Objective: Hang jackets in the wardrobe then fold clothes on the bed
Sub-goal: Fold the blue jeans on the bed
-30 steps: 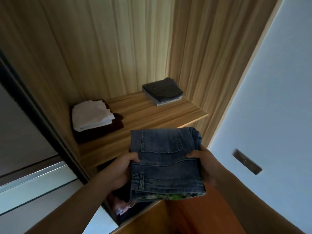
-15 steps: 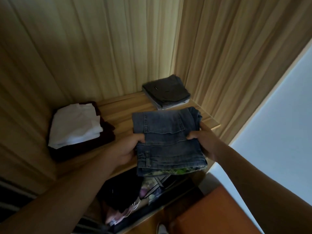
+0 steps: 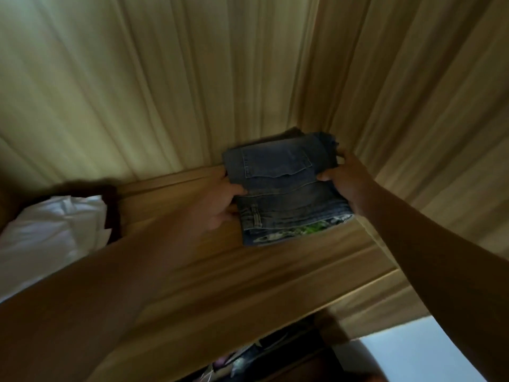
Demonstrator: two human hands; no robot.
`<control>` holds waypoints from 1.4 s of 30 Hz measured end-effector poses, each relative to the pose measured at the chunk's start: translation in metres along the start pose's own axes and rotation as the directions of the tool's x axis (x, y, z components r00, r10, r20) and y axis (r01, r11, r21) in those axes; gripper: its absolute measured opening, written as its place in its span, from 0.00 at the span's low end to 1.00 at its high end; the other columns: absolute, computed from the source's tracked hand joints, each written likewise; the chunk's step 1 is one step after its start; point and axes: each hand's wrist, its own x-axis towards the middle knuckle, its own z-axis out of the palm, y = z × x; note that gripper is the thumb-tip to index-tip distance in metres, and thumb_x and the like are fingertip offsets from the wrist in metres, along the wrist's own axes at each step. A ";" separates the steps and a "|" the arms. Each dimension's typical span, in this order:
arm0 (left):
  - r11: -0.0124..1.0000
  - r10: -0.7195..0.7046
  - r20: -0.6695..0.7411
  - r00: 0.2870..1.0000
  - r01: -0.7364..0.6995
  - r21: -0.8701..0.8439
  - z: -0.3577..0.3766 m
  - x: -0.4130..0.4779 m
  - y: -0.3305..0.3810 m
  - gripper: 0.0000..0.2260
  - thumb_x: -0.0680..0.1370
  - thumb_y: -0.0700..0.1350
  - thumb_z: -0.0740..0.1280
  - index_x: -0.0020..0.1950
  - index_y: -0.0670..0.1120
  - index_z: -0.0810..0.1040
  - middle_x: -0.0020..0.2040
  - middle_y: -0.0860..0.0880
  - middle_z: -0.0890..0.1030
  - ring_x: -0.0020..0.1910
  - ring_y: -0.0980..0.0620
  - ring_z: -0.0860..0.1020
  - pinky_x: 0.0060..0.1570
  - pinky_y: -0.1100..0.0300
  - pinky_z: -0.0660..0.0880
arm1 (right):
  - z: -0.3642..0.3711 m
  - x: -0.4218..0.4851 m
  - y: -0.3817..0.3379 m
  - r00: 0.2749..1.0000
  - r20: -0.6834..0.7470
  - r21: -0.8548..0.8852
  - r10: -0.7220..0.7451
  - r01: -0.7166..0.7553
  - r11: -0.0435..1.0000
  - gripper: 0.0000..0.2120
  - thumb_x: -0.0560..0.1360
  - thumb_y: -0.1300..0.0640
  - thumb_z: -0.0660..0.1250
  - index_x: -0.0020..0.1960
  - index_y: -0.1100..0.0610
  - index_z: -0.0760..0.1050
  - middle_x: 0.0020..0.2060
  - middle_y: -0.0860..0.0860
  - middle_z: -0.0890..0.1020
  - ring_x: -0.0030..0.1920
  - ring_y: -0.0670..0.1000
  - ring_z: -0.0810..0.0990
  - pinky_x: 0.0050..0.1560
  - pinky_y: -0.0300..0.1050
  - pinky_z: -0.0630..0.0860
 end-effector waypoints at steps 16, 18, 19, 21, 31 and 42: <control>0.685 0.488 -0.170 0.856 -0.255 0.682 0.014 0.159 -0.004 0.32 0.77 0.44 0.67 0.80 0.50 0.60 0.73 0.44 0.65 0.71 0.43 0.66 0.71 0.49 0.67 | 0.047 0.169 0.036 0.922 0.299 -0.868 -0.247 0.370 0.330 0.31 0.83 0.39 0.54 0.82 0.51 0.56 0.82 0.56 0.54 0.80 0.62 0.54 0.77 0.61 0.60; 0.467 0.502 -0.079 0.861 -0.193 0.863 0.021 0.177 0.003 0.34 0.80 0.52 0.64 0.83 0.47 0.53 0.80 0.39 0.53 0.80 0.39 0.52 0.78 0.45 0.55 | 0.053 0.181 0.030 0.916 0.354 -0.901 -0.192 0.388 0.192 0.34 0.82 0.34 0.50 0.83 0.47 0.49 0.83 0.54 0.49 0.81 0.62 0.48 0.79 0.62 0.55; 0.367 0.437 -0.030 0.899 -0.148 0.918 0.024 0.185 0.001 0.36 0.81 0.57 0.61 0.83 0.47 0.48 0.82 0.40 0.47 0.81 0.40 0.44 0.79 0.43 0.51 | 0.055 0.186 0.031 0.913 0.377 -0.908 -0.157 0.398 0.134 0.35 0.82 0.32 0.48 0.83 0.47 0.46 0.83 0.53 0.46 0.82 0.61 0.45 0.79 0.62 0.51; 0.237 0.320 -0.006 0.947 -0.074 0.969 0.027 0.198 -0.016 0.38 0.81 0.66 0.55 0.83 0.50 0.42 0.82 0.43 0.37 0.81 0.44 0.35 0.79 0.42 0.46 | 0.057 0.190 0.040 0.908 0.402 -0.903 -0.116 0.414 0.114 0.37 0.81 0.32 0.46 0.84 0.48 0.42 0.83 0.53 0.42 0.82 0.59 0.40 0.80 0.62 0.47; 0.186 0.332 -0.002 0.943 -0.064 0.980 0.020 0.226 -0.047 0.41 0.78 0.70 0.52 0.83 0.51 0.43 0.82 0.44 0.34 0.80 0.45 0.32 0.79 0.42 0.41 | 0.059 0.205 0.074 0.902 0.399 -0.865 -0.165 0.430 0.258 0.38 0.81 0.32 0.48 0.83 0.48 0.38 0.83 0.51 0.41 0.82 0.55 0.38 0.80 0.59 0.47; 0.171 0.276 -0.014 0.961 -0.035 0.985 0.024 0.213 -0.031 0.39 0.80 0.68 0.54 0.83 0.49 0.42 0.81 0.43 0.34 0.80 0.44 0.33 0.78 0.44 0.42 | 0.066 0.181 0.061 0.931 0.316 -0.931 -0.183 0.342 0.130 0.36 0.82 0.33 0.42 0.83 0.50 0.41 0.83 0.52 0.45 0.82 0.56 0.42 0.80 0.60 0.45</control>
